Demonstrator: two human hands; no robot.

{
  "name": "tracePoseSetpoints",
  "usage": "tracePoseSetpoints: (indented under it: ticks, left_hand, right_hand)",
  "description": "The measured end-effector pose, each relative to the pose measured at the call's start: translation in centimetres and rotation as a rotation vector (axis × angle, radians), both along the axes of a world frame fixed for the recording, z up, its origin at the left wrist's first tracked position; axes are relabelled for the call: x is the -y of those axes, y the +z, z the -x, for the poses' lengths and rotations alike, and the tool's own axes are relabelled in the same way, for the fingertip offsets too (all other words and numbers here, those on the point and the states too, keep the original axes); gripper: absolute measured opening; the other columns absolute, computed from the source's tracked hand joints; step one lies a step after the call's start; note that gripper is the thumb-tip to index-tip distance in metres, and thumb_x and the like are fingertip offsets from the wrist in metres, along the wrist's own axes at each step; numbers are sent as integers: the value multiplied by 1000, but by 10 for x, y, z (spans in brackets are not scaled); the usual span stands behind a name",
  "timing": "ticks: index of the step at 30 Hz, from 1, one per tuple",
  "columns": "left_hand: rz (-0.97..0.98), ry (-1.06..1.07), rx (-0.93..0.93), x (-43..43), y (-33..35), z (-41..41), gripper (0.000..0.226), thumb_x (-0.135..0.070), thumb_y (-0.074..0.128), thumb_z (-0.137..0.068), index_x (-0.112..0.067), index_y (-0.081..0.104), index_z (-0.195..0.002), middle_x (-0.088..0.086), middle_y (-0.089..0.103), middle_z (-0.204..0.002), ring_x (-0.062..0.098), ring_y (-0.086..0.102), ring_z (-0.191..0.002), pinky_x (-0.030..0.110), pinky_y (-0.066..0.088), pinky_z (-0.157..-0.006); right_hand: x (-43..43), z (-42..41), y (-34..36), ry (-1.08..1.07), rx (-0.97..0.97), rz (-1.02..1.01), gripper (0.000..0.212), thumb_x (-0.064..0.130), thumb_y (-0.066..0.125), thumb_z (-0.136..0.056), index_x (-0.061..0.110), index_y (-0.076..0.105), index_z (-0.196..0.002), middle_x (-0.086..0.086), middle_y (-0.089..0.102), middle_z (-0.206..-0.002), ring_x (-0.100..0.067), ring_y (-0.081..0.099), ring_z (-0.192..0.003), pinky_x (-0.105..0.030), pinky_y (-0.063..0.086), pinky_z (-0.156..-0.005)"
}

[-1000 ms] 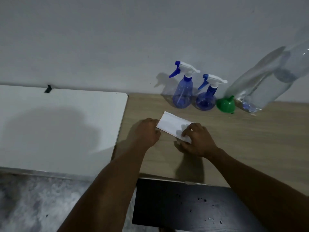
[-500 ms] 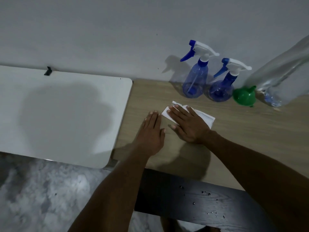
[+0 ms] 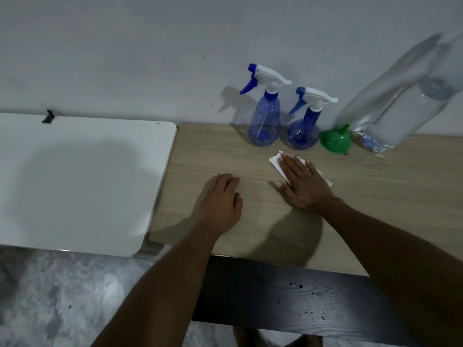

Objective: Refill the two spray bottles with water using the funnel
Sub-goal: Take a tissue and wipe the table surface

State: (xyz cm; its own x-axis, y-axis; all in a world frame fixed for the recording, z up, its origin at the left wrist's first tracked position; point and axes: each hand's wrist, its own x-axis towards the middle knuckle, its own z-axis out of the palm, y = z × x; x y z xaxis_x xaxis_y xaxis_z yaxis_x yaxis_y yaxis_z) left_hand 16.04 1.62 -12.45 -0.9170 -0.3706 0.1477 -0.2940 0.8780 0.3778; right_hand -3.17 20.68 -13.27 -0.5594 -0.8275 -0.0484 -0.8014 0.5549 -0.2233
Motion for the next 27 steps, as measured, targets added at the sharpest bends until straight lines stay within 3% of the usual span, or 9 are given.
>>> tracePoseSetpoints:
  ticks: [6,8,11,14,16,18,22,27]
  left_hand:
    - [26,32,-54,-31,19,14,22,-32,52,-90,-23,68,-101,-3,67,-95,20,61,-88,33,51,-78]
    - [-24,49,-29,-40,22,17,14,-30,55,-89,-22,66,-85,-4,65,-77,17,61,-72,26,46,-65]
    - [-233,143,-2,-55,30,21,25,-25,60,-91,-14,61,-68,-4,56,-57,12,53,-53,12,31,-52]
    - [-448,245,67,-63,38,23,34,-23,59,-94,-3,61,-67,1,50,-52,8,44,-47,6,35,-50]
    - [-679,297,98,-64,41,23,37,-23,57,-96,4,64,-72,15,60,-61,12,52,-51,8,42,-49]
    - [-957,379,111,-62,41,22,38,-24,56,-97,2,66,-72,15,63,-62,17,57,-51,22,48,-44]
    - [-1140,460,138,-48,39,7,37,-26,54,-99,-4,65,-71,8,60,-56,19,56,-44,25,42,-43]
    - [-1169,570,88,-26,40,-30,39,-29,49,-101,-7,61,-72,6,57,-56,18,53,-45,25,39,-44]
  right_hand:
    - [-82,21,-6,-217,5,-11,80,69,8,-96,19,10,-159,-1,6,-168,-16,3,-154,-49,9,-124]
    - [-113,22,-6,-334,-11,8,81,68,8,-97,17,12,-159,-2,8,-167,-18,6,-154,-48,9,-124]
    - [-150,13,-6,-549,-49,31,79,64,10,-99,12,17,-158,-8,13,-166,-25,11,-154,-51,11,-122]
    - [-144,-3,-10,-820,5,6,83,64,7,-99,6,17,-157,-14,15,-165,-28,11,-153,-52,8,-122]
    - [-120,-18,-12,-1021,13,23,88,65,9,-96,0,24,-154,-20,22,-162,-33,18,-151,-57,14,-120]
    - [-91,-37,-12,-1145,41,59,90,65,13,-96,-4,26,-152,-23,24,-160,-34,18,-151,-59,15,-119]
    - [-33,-78,-8,-1137,99,88,91,66,11,-95,-2,17,-155,-20,14,-164,-30,6,-153,-54,6,-122]
    - [41,-137,-2,-878,158,97,88,64,9,-96,0,6,-157,-18,1,-166,-28,-5,-154,-51,-1,-123]
